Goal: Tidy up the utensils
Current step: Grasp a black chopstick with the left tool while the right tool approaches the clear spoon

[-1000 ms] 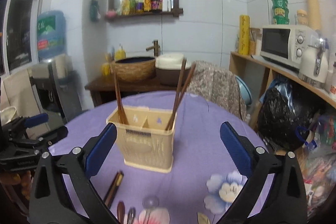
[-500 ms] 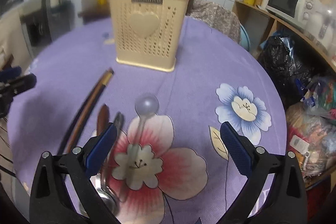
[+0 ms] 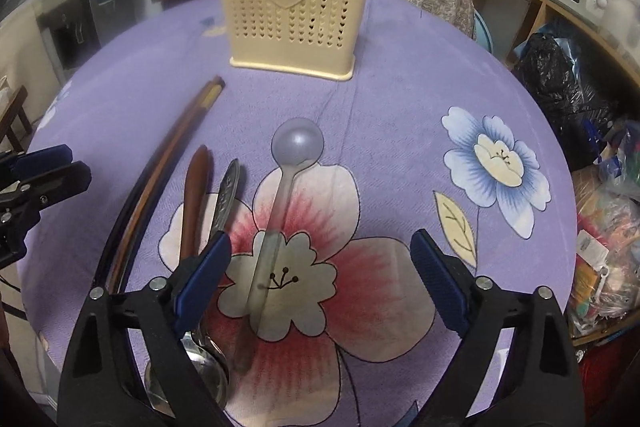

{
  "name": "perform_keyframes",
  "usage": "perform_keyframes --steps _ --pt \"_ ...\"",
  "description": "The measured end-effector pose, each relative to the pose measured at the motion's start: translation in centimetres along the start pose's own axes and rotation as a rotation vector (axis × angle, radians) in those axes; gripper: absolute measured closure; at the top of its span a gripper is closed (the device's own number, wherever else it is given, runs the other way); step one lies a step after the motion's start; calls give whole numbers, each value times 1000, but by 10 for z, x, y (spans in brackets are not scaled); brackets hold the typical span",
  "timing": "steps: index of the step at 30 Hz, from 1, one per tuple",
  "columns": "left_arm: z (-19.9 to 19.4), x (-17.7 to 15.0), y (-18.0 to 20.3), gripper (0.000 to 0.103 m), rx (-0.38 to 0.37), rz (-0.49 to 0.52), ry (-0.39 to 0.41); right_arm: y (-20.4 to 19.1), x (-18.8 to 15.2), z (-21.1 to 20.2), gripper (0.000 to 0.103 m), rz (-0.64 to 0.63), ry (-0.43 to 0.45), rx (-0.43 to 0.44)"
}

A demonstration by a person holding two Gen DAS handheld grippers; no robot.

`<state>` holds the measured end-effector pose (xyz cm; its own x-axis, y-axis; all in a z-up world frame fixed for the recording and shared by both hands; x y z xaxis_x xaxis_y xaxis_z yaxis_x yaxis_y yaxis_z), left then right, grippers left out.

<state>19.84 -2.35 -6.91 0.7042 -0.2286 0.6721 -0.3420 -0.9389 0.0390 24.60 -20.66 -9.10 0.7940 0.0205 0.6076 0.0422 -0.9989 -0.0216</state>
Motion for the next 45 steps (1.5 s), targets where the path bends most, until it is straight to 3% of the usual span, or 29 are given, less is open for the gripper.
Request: perform_keyframes --steps 6,12,17,30,35,41,45 --pt "7 -4 1 57 -9 -12 -21 -2 -2 11 24 17 -25 -7" --pt "11 -3 8 58 -18 1 -29 19 0 11 40 68 -20 -9" --pt "19 -5 15 61 -22 16 -47 45 -3 11 40 131 -18 -8" --pt "34 -2 22 69 26 36 -74 45 -4 11 40 131 -3 -7" --pt "37 2 7 83 19 19 -76 46 -3 12 40 127 -8 0" --pt "37 4 -14 85 17 -2 -87 47 -1 12 40 118 -10 5" --pt "43 11 -12 85 26 22 -103 42 4 13 39 85 -8 56"
Point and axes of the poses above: each gripper's, at about its wrist camera, not at the fingertips, and z roughly the way its jaws point, y to its right, x to its top, the point moved 2 cm from there along z, roughly the way its jaws point, and after that the axes turned 7 degrees about z, right-handed, at the moved point
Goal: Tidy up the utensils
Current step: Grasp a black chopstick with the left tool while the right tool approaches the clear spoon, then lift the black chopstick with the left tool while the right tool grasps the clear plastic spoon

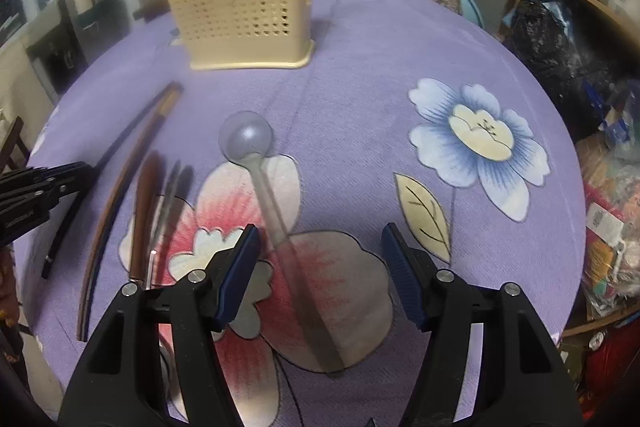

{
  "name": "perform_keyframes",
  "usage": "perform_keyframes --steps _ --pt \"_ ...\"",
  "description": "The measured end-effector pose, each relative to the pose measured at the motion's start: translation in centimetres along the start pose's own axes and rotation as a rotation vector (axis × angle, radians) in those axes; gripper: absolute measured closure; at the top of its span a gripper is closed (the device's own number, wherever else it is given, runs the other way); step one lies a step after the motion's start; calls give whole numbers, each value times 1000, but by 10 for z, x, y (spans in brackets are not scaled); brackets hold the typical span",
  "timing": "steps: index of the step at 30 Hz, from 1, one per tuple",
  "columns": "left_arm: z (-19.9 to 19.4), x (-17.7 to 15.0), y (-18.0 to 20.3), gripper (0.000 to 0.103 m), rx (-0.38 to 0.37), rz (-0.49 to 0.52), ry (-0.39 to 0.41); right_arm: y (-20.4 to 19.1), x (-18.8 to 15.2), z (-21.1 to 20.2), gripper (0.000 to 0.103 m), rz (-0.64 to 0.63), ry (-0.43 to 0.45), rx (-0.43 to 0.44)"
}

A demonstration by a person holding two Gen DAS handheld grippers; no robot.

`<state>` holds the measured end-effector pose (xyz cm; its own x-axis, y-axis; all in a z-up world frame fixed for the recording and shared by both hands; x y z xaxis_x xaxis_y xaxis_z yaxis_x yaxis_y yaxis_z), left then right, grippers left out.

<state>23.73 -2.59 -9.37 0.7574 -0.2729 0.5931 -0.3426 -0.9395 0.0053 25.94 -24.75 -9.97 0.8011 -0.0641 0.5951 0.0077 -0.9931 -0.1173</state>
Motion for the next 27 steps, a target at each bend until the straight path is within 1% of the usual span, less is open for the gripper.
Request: perform_keyframes --steps 3,5,6,9,11,13,15,17,18,20,21,22,23,27 --pt "9 14 4 81 12 63 -26 -11 11 0 39 -71 12 32" --pt "16 25 2 77 14 86 -45 -18 18 2 34 -112 -3 59" --pt "18 28 1 77 14 93 -53 -24 22 6 33 -139 -17 75" --pt "29 45 -1 77 14 116 -83 -33 32 16 33 -184 -43 72" --pt "36 54 -2 77 10 121 -102 -38 38 25 33 -209 -76 90" --pt "42 63 -1 78 9 130 -115 -42 43 33 33 -230 -97 79" --pt "47 71 2 78 23 147 -121 -44 49 37 34 -229 -109 96" --pt "50 77 3 83 26 143 -124 -44 54 40 39 -218 -118 116" --pt "52 79 3 85 25 139 -126 -45 56 42 42 -220 -116 113" --pt "54 82 3 91 32 138 -124 -46 59 44 47 -221 -114 116" --pt "54 83 3 92 33 136 -124 -47 60 45 53 -220 -114 116" --pt "54 83 3 94 36 132 -123 -47 61 45 66 -220 -113 115" --pt "54 83 3 96 41 128 -120 -48 62 45 66 -223 -114 116" --pt "55 84 5 96 52 136 -112 -50 59 43 66 -230 -104 105"
Point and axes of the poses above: each gripper's, at about its wrist camera, not at the fingertips, and z roughly the way its jaws point, y to its right, x to its top, the point moved 2 cm from there along z, roughly the way its jaws point, and after that the axes turned 7 degrees about z, right-handed, at the moved point
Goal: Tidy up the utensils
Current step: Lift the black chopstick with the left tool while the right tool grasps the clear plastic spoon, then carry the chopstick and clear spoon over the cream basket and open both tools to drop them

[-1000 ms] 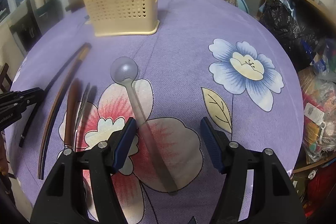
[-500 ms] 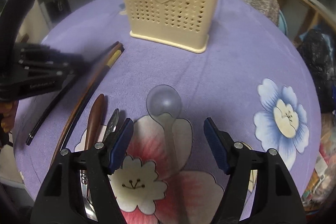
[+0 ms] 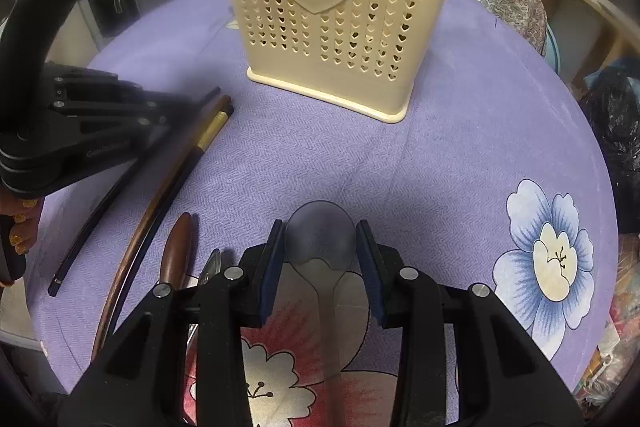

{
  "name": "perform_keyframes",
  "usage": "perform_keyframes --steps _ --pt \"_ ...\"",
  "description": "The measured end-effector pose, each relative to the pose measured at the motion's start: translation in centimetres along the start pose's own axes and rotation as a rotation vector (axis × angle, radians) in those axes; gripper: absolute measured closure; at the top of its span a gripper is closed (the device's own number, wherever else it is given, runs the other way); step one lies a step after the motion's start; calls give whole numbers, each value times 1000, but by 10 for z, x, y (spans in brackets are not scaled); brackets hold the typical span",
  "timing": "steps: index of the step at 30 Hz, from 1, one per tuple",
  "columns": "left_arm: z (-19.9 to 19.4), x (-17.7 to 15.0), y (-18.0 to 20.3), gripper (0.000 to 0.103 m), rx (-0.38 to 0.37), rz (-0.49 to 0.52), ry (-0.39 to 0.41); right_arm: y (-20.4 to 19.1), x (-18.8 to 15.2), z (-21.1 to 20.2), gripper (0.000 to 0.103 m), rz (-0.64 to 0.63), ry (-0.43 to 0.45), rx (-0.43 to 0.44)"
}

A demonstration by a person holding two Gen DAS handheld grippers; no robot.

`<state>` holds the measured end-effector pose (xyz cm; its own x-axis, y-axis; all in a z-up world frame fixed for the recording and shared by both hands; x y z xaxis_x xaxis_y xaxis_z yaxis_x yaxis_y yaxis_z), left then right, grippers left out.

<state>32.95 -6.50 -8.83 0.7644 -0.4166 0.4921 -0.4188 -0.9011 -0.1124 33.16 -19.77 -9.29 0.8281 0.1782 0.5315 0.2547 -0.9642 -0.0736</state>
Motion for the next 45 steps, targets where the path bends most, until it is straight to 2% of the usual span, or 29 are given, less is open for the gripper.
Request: perform_keyframes --steps 6,11,15,21,26,28,32,45 --pt "-1 0 0 96 -3 -9 7 1 -1 -2 66 13 6 3" --pt "-11 -3 -1 97 -32 -33 46 4 -1 -21 66 62 58 44" --pt "-45 -2 -4 97 -53 -51 142 9 2 -53 66 101 132 89" --pt "-131 -7 -15 97 -89 -85 351 18 3 -116 66 152 268 176" --pt "-185 -11 -25 97 -88 -116 487 27 6 -155 66 190 362 207" --pt "-197 -11 -26 97 -81 -109 518 30 5 -166 66 207 392 218" --pt "-203 -11 -25 97 -72 -106 536 29 6 -172 66 225 416 249" --pt "-207 -9 -30 97 -93 -113 539 25 10 -170 66 207 425 235"
Point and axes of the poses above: each gripper's, at about its wrist camera, not at the fingertips, and z roughly the way its jaws point, y to its right, x to its top, the point moved 2 cm from there along z, roughly the way its jaws point, and after that the axes turned 7 degrees about z, right-handed, at the moved point
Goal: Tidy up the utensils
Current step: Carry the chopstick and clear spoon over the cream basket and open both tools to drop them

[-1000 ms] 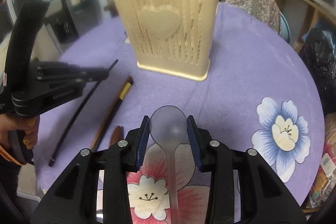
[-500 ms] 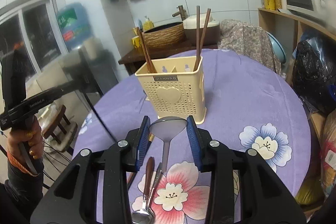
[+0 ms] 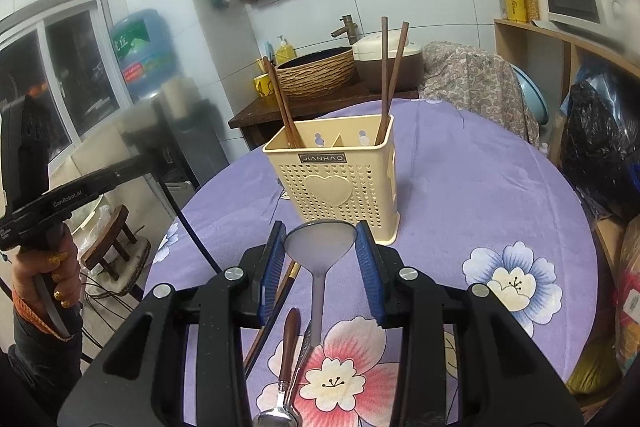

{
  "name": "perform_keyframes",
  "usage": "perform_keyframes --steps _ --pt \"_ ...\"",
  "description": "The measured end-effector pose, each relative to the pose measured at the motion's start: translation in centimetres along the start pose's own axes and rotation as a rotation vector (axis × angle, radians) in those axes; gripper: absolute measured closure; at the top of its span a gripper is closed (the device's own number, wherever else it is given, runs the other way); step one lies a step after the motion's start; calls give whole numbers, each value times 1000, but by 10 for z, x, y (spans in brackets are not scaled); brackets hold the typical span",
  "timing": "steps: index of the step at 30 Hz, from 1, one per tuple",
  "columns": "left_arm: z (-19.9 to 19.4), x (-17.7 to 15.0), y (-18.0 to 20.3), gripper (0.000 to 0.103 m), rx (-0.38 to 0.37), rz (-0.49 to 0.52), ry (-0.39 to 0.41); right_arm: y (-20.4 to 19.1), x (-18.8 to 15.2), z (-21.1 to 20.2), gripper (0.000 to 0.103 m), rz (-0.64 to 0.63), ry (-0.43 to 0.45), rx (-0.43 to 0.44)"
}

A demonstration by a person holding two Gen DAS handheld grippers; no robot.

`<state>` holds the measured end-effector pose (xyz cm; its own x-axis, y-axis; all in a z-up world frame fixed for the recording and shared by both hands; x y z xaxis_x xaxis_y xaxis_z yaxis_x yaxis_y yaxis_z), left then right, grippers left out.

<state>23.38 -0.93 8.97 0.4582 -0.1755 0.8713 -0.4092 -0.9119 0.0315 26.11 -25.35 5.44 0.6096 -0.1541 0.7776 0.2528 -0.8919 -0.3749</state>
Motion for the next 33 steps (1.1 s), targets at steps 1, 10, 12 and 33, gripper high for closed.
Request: perform_keyframes --steps 1,10,12,33 --pt "-1 1 -1 97 -2 4 3 -2 4 0 66 -9 1 -3" --pt "-7 94 6 97 -71 0 121 -26 94 -10 66 -62 130 -32" --pt "-7 118 11 97 -47 10 160 -31 125 -16 66 -63 192 -49" --pt "99 68 22 97 93 69 47 3 90 85 66 -88 119 -216"
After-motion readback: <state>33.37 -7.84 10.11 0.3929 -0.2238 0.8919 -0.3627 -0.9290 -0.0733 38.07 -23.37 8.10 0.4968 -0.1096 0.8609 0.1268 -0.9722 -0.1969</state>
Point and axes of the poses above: each gripper's, at about its wrist camera, not at the fingertips, and z roughly the way its jaws point, y to its right, x to its top, the point moved 2 cm from there along z, roughly the way its jaws point, and after that the axes turned 7 degrees about z, right-handed, at the moved point
